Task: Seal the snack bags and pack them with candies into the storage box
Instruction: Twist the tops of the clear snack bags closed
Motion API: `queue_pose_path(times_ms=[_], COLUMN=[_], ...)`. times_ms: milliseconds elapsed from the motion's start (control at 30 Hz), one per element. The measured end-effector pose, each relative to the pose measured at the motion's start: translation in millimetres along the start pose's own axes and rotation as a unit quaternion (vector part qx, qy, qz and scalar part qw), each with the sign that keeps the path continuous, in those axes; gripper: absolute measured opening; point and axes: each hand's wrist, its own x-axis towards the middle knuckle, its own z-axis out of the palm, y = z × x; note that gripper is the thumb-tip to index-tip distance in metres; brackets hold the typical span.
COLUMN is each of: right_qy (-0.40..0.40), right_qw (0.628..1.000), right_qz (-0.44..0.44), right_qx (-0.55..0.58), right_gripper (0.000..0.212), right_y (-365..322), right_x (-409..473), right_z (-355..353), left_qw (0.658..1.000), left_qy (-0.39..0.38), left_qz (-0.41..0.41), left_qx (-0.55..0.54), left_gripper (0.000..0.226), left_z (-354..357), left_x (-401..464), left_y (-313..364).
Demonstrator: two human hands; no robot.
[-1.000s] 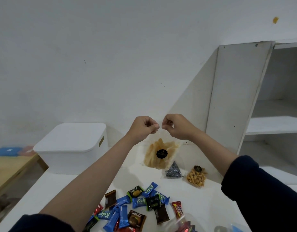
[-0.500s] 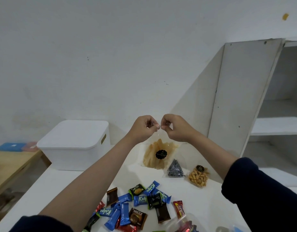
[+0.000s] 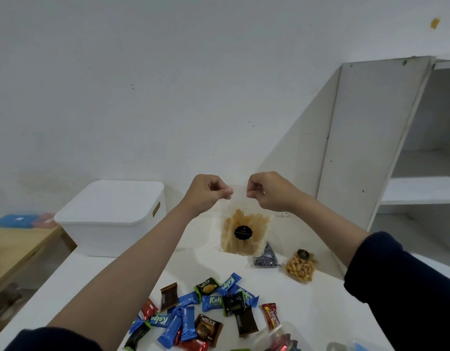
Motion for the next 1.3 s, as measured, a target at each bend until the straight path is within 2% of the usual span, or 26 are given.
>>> queue_pose_path(times_ms=[233, 367, 467, 600, 767, 900, 1000, 1167, 1300], right_qy=[0.017, 0.029, 0.033, 0.038, 0.030, 0.028, 0.034, 0.009, 0.030], right_qw=[1.000, 0.999, 0.997, 0.996, 0.996, 0.998, 0.998, 0.997, 0.997], right_qz=[-0.009, -0.030, -0.058, -0.064, -0.050, -0.033, -0.032, 0.015, 0.023], right_qx=[-0.009, 0.009, 0.024, 0.040, 0.067, 0.047, 0.047, 0.071, 0.075], right_gripper=[0.018, 0.015, 0.014, 0.015, 0.011, 0.011, 0.015, 0.010, 0.023], right_y=[-4.6, -10.9, -15.9, -19.4, -17.8, -14.1, -12.0, -0.1, 5.1], right_x=[-1.7, -1.8, -2.9, -1.6, -7.1, -5.7, -4.0, -2.0, -5.1], right_z=[-0.1, -0.2, -0.1, 0.5, 8.6, 11.0, 14.7, 8.6, 3.0], left_qw=[0.994, 0.986, 0.986, 0.989, 0.987, 0.982, 0.978, 0.975, 0.980], left_qy=[-0.068, -0.048, -0.023, -0.001, -0.027, -0.052, -0.044, -0.036, -0.026], left_qz=[0.016, 0.056, 0.092, 0.093, 0.084, 0.080, 0.085, 0.083, 0.065], left_qx=[0.086, 0.150, 0.140, 0.113, 0.136, 0.165, 0.186, 0.204, 0.186], left_gripper=[0.011, 0.008, 0.008, 0.011, 0.007, 0.007, 0.008, 0.007, 0.007], left_z=[4.0, 6.8, 6.2, 6.2, 4.7, 5.8, 9.5, 3.3, -2.5], left_x=[-1.0, -0.9, -3.4, -6.5, -9.7, -10.6, -10.6, -6.6, -3.5], left_y=[17.4, 24.1, 23.6, 21.3, 17.0, 18.8, 18.7, 16.1, 15.4])
